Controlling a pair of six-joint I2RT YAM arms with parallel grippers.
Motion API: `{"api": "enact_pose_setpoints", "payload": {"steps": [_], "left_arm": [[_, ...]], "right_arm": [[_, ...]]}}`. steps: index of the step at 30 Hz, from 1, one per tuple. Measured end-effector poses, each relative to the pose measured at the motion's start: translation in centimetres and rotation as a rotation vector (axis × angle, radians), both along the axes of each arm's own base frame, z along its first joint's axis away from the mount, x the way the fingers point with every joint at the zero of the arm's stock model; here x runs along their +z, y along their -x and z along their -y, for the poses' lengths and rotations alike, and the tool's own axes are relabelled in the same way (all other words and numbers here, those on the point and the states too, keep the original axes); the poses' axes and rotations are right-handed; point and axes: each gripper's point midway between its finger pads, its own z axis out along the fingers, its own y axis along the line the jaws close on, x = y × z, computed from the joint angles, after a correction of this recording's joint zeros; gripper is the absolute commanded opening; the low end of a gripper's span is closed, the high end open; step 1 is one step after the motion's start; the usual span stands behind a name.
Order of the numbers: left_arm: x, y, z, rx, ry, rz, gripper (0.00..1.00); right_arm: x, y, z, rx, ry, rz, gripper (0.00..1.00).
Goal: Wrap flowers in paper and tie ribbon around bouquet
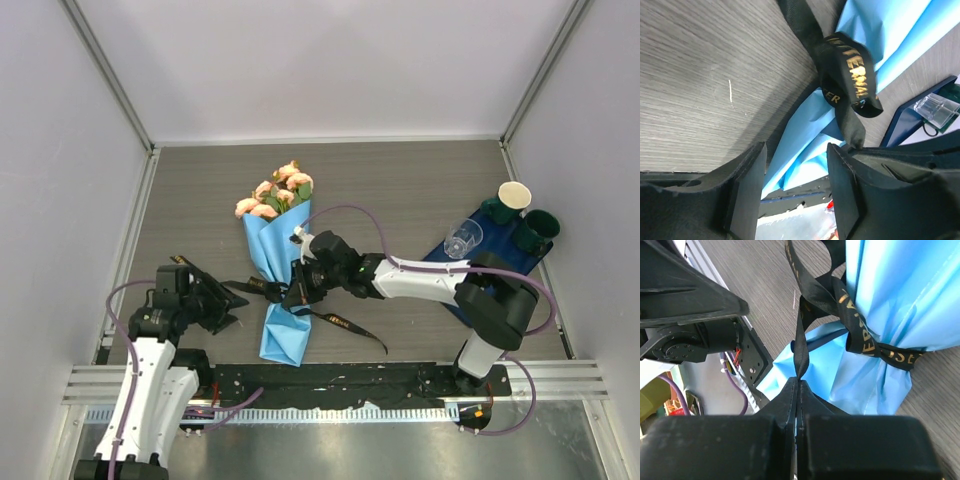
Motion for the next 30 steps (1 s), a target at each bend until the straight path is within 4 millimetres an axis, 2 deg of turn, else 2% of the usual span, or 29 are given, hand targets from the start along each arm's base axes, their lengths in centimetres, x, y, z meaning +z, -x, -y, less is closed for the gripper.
{"api": "enact_pose_setpoints", "payload": {"steps": [3, 5, 7, 9, 12, 14, 15, 18, 20, 22, 27, 30], "left_arm": [[1.4, -0.1, -0.3, -0.030, -0.034, 0.041, 0.56], [3.6, -1.2, -0.2, -0.071, -0.046, 0.129, 0.56], [6.3, -2.8, 0.6, -0.134, -0.031, 0.248, 0.48], [8.4, -4.4, 1.7, -0.223, -0.009, 0.325, 0.45], [9.6, -6.5, 3.6, -0.389, -0.012, 0.349, 0.45], [9.4, -7.7, 5.7, -0.548, -0.034, 0.347, 0.48], [9.1, -8.0, 7.0, -0.635, -0.039, 0.344, 0.48], [7.4, -8.1, 9.1, -0.817, -0.079, 0.333, 0.47], [6.0, -7.8, 9.6, -0.915, -0.135, 0.322, 0.45], [4.9, -7.3, 10.0, -1.003, -0.201, 0.325, 0.50], [3.7, -6.8, 10.5, -1.131, -0.327, 0.362, 0.53], [3.3, -7.5, 10.0, -1.151, -0.405, 0.384, 0.49]], "right_arm": [[-0.2, 0.1, 0.2, -0.010, 0.002, -0.025, 0.00], [-0.2, 0.0, 0.2, -0.018, -0.002, -0.037, 0.00], [-0.1, -0.1, 0.2, -0.025, -0.012, -0.044, 0.00], [-0.3, 0.0, 0.2, -0.034, -0.023, -0.056, 0.00], [-1.1, 0.4, 0.5, -0.053, -0.023, -0.087, 0.00], [-1.7, 0.6, 0.8, -0.073, -0.024, -0.112, 0.00], [-1.9, 0.7, 0.9, -0.084, -0.027, -0.125, 0.00], [-2.3, 0.8, 1.2, -0.124, -0.043, -0.153, 0.00], [-2.4, 0.7, 1.2, -0.150, -0.060, -0.167, 0.00], [-2.4, 0.7, 1.3, -0.171, -0.077, -0.179, 0.00], [-2.0, 0.5, 1.0, -0.192, -0.111, -0.188, 0.00], [-1.6, 0.3, 0.7, -0.193, -0.130, -0.185, 0.00]]}}
